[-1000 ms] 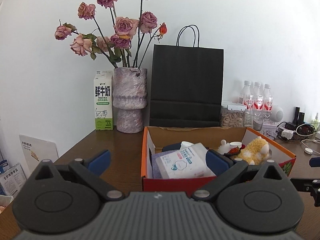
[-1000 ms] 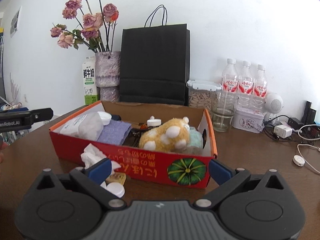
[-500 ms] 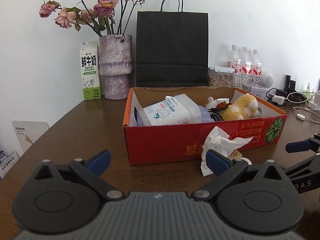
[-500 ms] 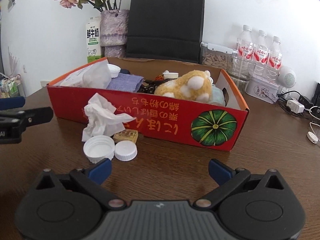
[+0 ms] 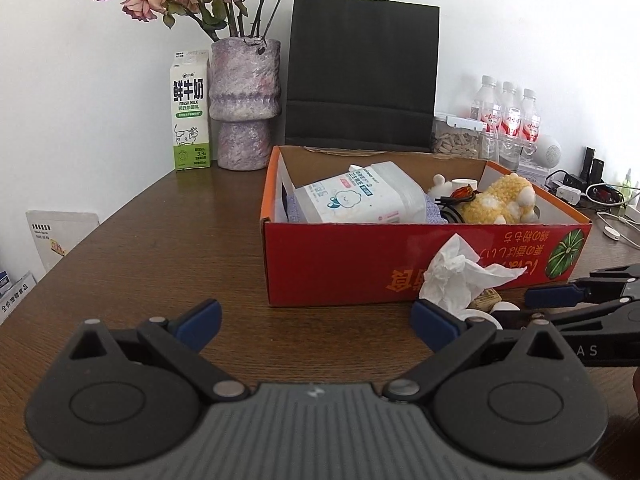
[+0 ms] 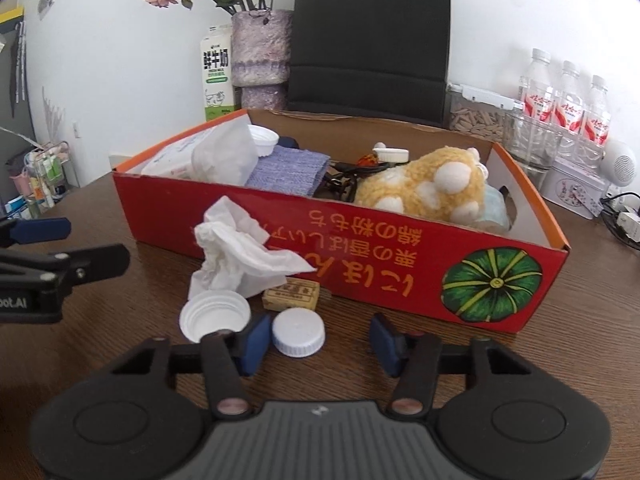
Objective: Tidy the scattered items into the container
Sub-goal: 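Grasp a white cap with the right tool while the left tool grasps the tissue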
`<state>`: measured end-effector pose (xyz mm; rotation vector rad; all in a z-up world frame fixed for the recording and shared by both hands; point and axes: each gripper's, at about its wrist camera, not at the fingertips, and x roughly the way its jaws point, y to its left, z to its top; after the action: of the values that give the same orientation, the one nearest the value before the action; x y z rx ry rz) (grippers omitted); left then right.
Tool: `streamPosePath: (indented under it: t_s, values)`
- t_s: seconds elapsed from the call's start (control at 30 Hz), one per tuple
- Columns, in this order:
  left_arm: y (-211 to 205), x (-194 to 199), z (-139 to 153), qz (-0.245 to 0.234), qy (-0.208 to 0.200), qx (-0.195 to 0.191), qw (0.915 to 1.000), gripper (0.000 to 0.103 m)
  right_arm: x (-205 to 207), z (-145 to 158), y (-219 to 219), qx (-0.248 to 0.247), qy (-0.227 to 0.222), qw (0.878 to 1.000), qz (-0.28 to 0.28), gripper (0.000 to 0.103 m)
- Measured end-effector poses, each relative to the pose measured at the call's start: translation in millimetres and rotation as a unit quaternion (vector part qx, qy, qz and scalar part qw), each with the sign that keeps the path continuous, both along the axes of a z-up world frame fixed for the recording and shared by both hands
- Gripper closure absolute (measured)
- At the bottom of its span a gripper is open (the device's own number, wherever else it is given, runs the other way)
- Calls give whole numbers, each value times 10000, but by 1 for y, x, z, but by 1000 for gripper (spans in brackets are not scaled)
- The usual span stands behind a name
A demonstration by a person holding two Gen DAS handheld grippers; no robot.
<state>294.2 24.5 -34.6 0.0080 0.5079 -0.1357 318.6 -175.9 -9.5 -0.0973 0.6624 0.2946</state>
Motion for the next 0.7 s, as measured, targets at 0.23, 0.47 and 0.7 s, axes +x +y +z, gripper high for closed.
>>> streamPosePath:
  t_s: [0.23, 0.47, 0.7]
  values:
    - [-6, 4, -3, -109, 133, 27, 9998, 0, -2, 0, -5, 215, 22, 9996, 192, 76]
    - [-31, 16, 1, -526, 300, -163, 9980, 0, -1, 4, -16, 285, -75, 9996, 31, 76]
    - [-58, 37, -4, -572, 591, -183, 9964, 0, 0, 10, -36, 391, -228, 9988, -206, 76]
